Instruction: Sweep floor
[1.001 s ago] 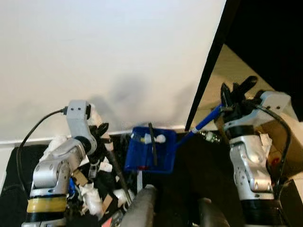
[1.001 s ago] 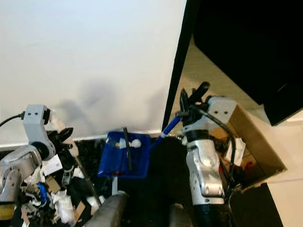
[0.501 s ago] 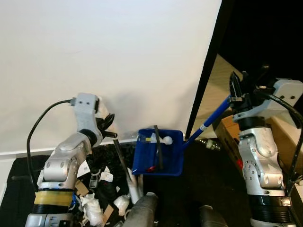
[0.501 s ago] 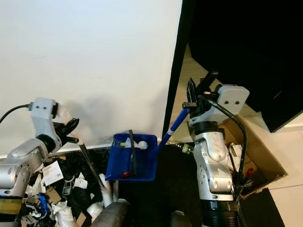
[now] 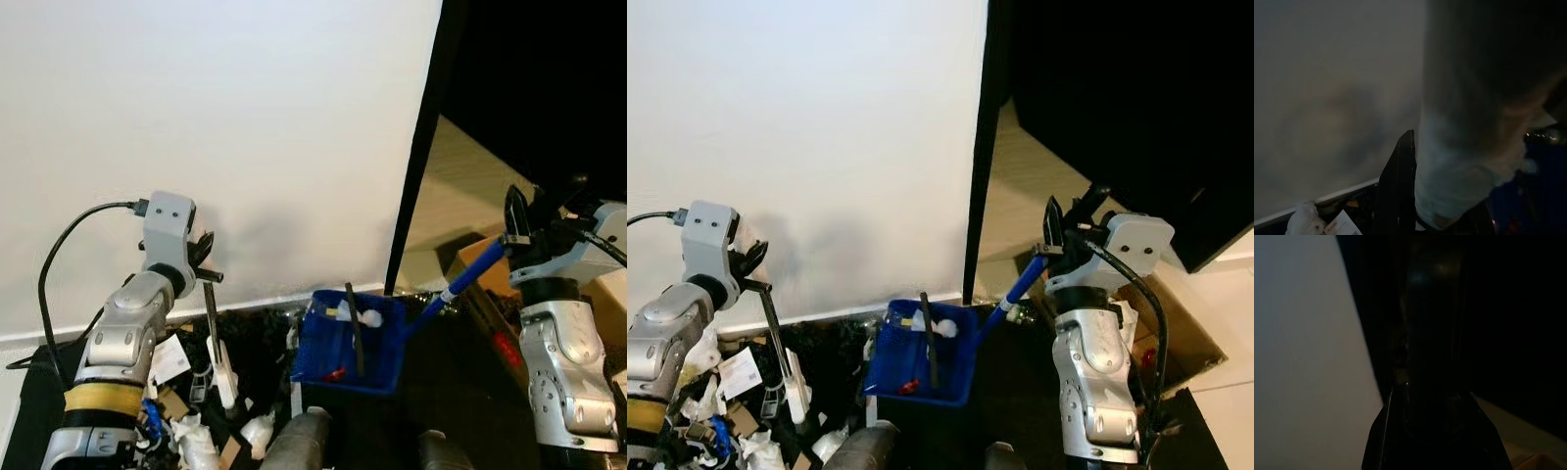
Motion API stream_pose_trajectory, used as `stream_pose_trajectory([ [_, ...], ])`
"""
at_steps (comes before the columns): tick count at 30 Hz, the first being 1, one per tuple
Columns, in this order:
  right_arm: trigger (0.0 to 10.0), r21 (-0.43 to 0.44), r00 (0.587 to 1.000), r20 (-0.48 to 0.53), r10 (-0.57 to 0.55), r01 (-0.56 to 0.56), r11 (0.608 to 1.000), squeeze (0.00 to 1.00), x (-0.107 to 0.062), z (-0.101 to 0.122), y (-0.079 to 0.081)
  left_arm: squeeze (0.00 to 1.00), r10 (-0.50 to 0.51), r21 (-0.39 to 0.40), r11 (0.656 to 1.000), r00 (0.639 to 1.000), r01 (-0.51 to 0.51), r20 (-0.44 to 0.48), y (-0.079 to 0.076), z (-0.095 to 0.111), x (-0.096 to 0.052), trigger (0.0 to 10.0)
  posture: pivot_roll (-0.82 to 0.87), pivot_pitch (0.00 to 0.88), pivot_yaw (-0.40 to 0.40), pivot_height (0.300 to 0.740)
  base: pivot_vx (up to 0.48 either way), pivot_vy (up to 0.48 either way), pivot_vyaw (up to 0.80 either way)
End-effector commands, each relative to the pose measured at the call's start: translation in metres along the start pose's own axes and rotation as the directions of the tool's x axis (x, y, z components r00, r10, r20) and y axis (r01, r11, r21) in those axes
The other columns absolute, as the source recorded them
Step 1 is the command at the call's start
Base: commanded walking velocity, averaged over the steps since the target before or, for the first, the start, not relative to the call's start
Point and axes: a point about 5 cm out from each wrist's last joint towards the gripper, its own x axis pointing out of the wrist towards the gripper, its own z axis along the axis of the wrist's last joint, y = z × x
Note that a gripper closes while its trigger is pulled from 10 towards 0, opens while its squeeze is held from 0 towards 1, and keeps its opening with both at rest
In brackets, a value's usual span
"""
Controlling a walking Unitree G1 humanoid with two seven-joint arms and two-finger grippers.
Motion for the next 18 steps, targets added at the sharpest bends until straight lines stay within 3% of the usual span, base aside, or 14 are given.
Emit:
stream_pose_trajectory([
  [1, 10.0, -0.001, 0.997, 0.078, -0.001, 0.001, 1.000, 0.00, 0.003, 0.017, 0.001, 0.00, 0.019, 0.001, 1.000, 0.999, -0.019, 0.028, 0.001, 0.002, 0.000, 10.0, 0.08, 0.114, 0.127, 0.740, 0.000, 0.000, 0.00],
  [4, 10.0, -0.028, 0.993, 0.117, -0.005, 0.008, 1.000, 0.00, 0.010, 0.026, -0.003, 0.00, 0.002, -0.022, 1.000, 0.998, 0.000, 0.069, -0.006, 0.006, 0.003, 10.0, 0.07, 0.101, 0.113, 0.740, 0.000, 0.000, 0.00],
  [8, 10.0, -0.036, 0.991, 0.133, -0.021, 0.026, 0.999, 0.00, 0.019, 0.026, -0.005, 0.00, 0.047, 0.034, 0.998, 0.996, -0.049, 0.077, -0.009, 0.006, 0.008, 10.0, 0.08, 0.092, 0.106, 0.740, 0.000, 0.000, 0.00],
  [12, 10.0, -0.033, 0.990, 0.137, -0.033, 0.038, 0.999, 0.00, 0.022, 0.025, -0.005, 0.00, 0.048, 0.040, 0.998, 0.995, -0.051, 0.083, -0.011, 0.006, 0.009, 10.0, 0.08, 0.090, 0.105, 0.740, 0.000, 0.000, 0.00],
  [18, 10.0, -0.009, 0.992, 0.121, -0.030, 0.032, 0.999, 0.00, 0.025, 0.020, -0.002, 0.00, 0.008, -0.009, 1.000, 0.996, -0.007, 0.092, -0.021, 0.006, 0.009, 10.0, 0.09, 0.090, 0.099, 0.740, 0.000, 0.000, 0.00],
])
